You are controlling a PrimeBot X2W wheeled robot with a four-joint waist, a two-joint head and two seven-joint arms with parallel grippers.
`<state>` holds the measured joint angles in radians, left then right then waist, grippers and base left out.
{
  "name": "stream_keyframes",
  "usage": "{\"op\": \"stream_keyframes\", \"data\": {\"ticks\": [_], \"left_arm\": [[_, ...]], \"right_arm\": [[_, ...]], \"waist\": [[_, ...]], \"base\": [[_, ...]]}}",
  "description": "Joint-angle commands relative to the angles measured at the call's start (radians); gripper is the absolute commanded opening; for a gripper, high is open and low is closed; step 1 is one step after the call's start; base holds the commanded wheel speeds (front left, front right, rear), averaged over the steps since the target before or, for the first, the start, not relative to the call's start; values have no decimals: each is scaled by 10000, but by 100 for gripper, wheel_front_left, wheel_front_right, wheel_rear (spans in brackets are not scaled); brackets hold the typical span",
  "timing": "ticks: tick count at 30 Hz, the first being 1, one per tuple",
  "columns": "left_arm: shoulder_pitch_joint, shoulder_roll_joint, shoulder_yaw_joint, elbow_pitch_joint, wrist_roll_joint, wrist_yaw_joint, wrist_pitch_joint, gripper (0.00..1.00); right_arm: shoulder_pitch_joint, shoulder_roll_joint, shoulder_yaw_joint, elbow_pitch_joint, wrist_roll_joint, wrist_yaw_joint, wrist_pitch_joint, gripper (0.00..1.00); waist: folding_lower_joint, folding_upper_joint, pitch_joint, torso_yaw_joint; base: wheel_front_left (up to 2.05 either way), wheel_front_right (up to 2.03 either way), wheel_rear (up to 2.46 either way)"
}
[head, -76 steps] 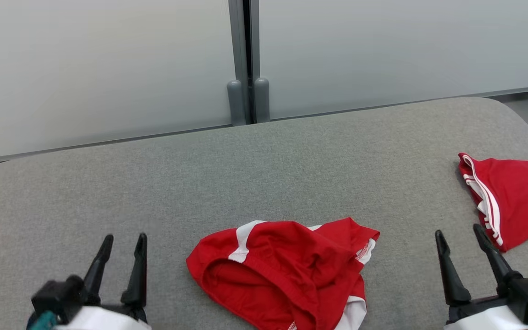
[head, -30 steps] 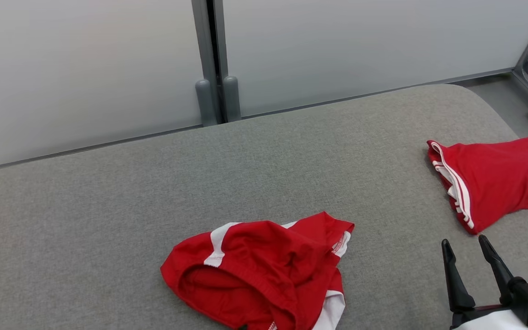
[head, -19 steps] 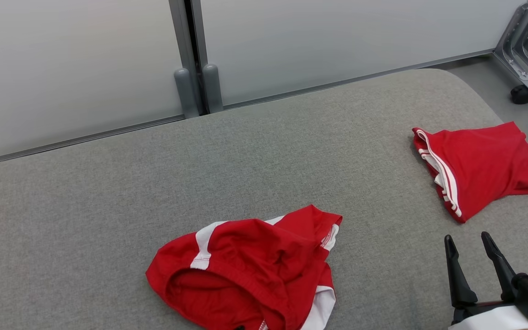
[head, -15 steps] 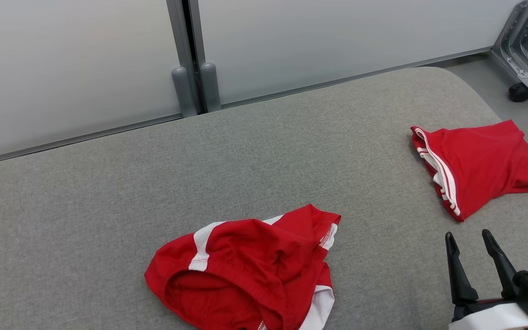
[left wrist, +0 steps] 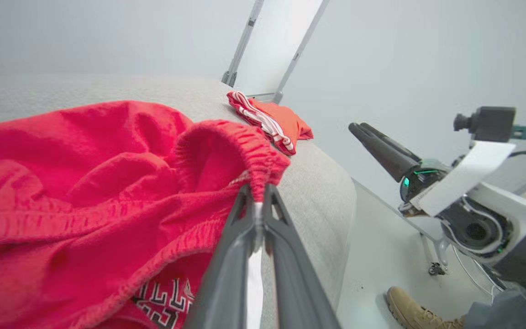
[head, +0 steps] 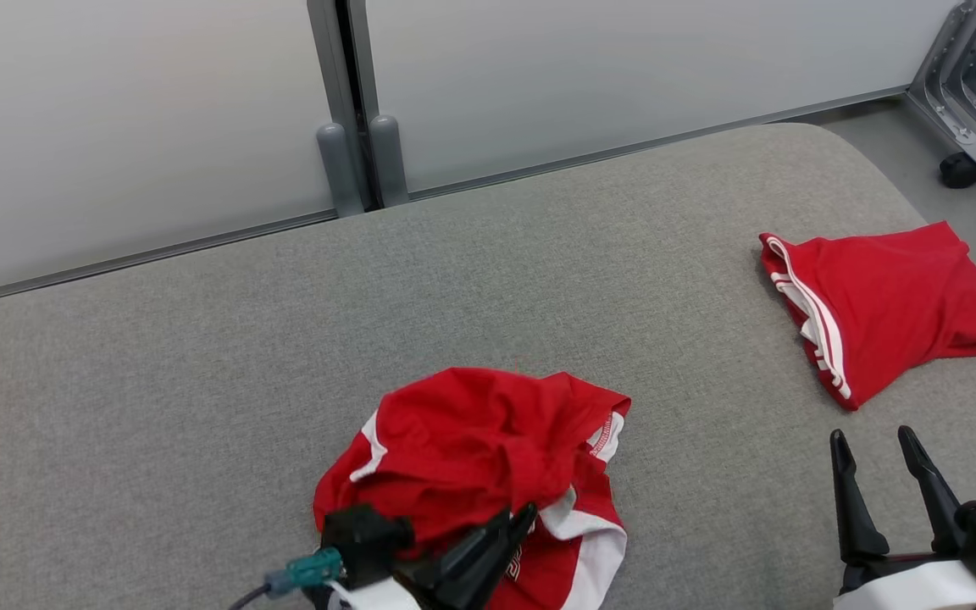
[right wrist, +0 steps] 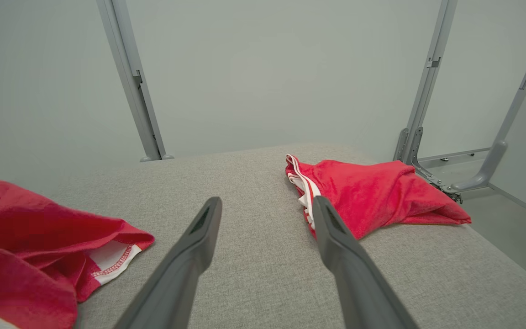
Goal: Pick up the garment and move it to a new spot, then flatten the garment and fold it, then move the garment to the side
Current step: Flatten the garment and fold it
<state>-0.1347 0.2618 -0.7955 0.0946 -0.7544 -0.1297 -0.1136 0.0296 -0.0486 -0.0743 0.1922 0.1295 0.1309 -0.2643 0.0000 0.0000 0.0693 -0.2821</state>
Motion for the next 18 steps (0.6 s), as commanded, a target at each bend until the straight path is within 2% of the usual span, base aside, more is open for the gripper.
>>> {"op": "stream_keyframes", "data": {"ticks": [1, 7, 18], "left_arm": [[-288, 72, 215, -252, -185, 21, 96, 0], [-754, 84, 1009, -858, -810, 432, 316, 0], [-1399, 1124, 2603, -2197, -877, 1815, 826, 0]], "right_arm": [[-90, -43, 22, 25, 87, -2, 1, 100], [-109, -45, 92, 46, 148, -2, 1, 100], [-4, -46, -108, 98, 165, -2, 1, 100]], "waist": [[0, 0, -25, 11], [0, 0, -63, -23], [0, 0, -154, -42]], "base": [[0, 0, 0], [0, 0, 0], [0, 0, 0]]}}
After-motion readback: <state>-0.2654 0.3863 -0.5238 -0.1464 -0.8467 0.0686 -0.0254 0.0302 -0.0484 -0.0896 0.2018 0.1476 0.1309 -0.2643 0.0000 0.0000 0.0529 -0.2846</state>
